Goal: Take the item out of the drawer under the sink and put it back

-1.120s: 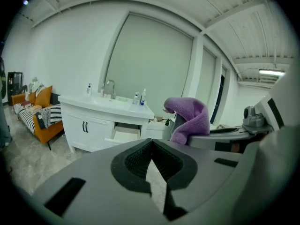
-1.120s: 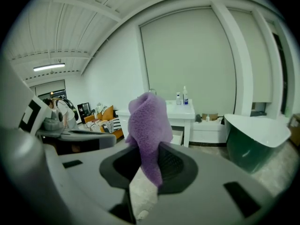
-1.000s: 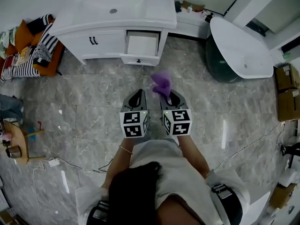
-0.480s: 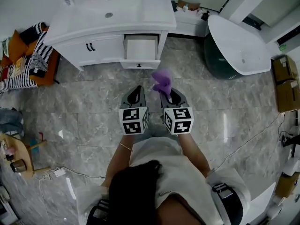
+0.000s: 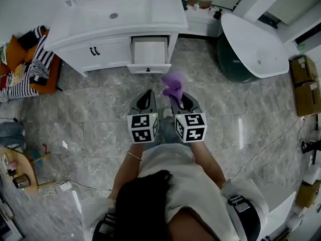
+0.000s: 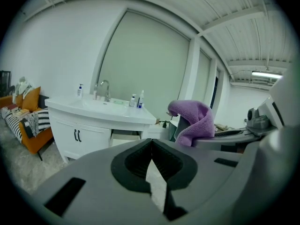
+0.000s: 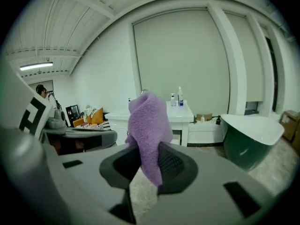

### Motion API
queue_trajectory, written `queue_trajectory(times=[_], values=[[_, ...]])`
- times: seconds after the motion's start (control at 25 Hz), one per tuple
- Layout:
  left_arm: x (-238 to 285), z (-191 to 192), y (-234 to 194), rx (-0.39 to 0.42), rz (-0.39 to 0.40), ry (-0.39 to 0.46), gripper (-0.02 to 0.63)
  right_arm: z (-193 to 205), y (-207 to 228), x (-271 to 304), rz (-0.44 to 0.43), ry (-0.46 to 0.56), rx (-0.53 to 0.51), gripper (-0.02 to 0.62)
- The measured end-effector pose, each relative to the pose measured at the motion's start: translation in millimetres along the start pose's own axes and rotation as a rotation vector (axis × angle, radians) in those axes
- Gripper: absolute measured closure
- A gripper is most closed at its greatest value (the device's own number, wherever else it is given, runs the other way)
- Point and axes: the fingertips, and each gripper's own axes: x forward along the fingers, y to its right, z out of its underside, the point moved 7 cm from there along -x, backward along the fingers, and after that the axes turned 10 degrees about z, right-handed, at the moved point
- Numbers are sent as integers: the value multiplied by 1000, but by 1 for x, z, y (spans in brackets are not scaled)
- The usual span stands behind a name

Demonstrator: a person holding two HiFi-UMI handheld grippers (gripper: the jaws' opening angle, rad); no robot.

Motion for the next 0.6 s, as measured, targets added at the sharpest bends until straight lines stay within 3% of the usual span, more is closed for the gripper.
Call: queue_trajectory(times=[0.6], values=[[50, -19, -32, -2, -67, -26, 601, -26, 17, 74, -61, -24, -8, 499]])
